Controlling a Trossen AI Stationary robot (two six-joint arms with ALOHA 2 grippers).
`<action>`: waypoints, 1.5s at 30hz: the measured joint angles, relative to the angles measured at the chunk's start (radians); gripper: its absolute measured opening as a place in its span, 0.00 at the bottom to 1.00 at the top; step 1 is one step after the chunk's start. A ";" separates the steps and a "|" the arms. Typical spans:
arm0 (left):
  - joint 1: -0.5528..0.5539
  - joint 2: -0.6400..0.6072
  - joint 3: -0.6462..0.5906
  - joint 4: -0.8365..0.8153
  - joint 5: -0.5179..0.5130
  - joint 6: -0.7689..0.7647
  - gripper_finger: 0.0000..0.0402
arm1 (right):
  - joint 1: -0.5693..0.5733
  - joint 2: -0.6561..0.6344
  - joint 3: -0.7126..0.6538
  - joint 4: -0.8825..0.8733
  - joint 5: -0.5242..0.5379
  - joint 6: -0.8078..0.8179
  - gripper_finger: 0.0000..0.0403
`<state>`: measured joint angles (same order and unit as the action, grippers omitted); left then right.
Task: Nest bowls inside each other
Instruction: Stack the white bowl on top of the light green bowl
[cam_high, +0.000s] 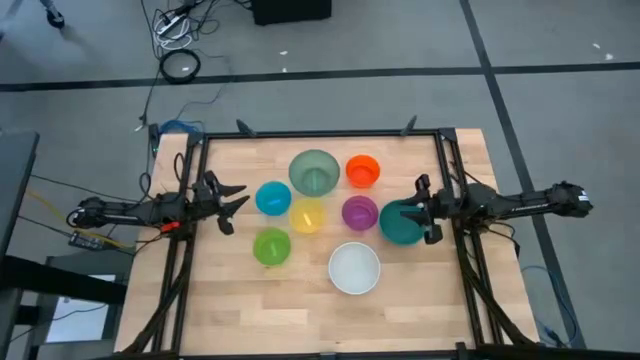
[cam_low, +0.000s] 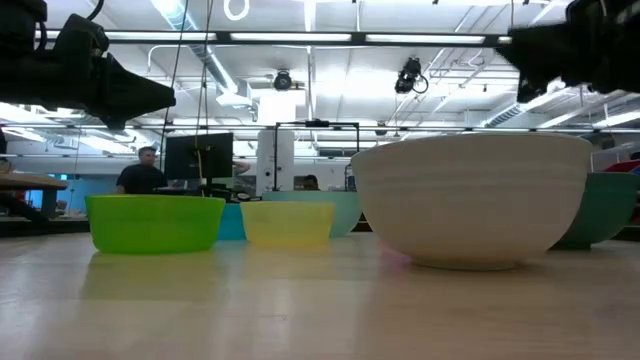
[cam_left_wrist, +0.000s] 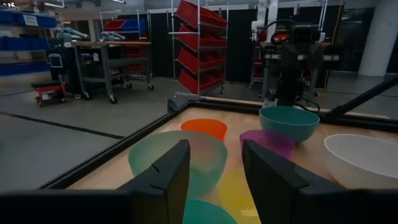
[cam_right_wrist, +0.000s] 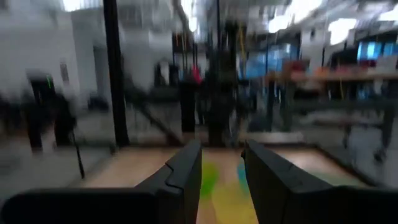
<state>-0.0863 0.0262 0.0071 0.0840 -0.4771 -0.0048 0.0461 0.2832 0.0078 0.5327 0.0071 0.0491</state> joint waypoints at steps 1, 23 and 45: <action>0.000 0.000 0.000 0.006 0.000 0.000 0.39 | 0.000 0.000 0.000 0.050 -0.002 0.041 0.27; 0.001 0.000 0.000 0.383 -0.033 -0.231 0.39 | 0.000 -0.002 0.005 0.435 -0.055 0.332 0.27; -0.001 0.523 0.620 -0.425 0.090 -0.212 0.39 | 0.059 0.459 0.657 -0.668 0.287 0.399 0.27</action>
<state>-0.0872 0.5493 0.6270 -0.3414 -0.3874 -0.2165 0.1048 0.7427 0.6645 -0.1352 0.2939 0.4484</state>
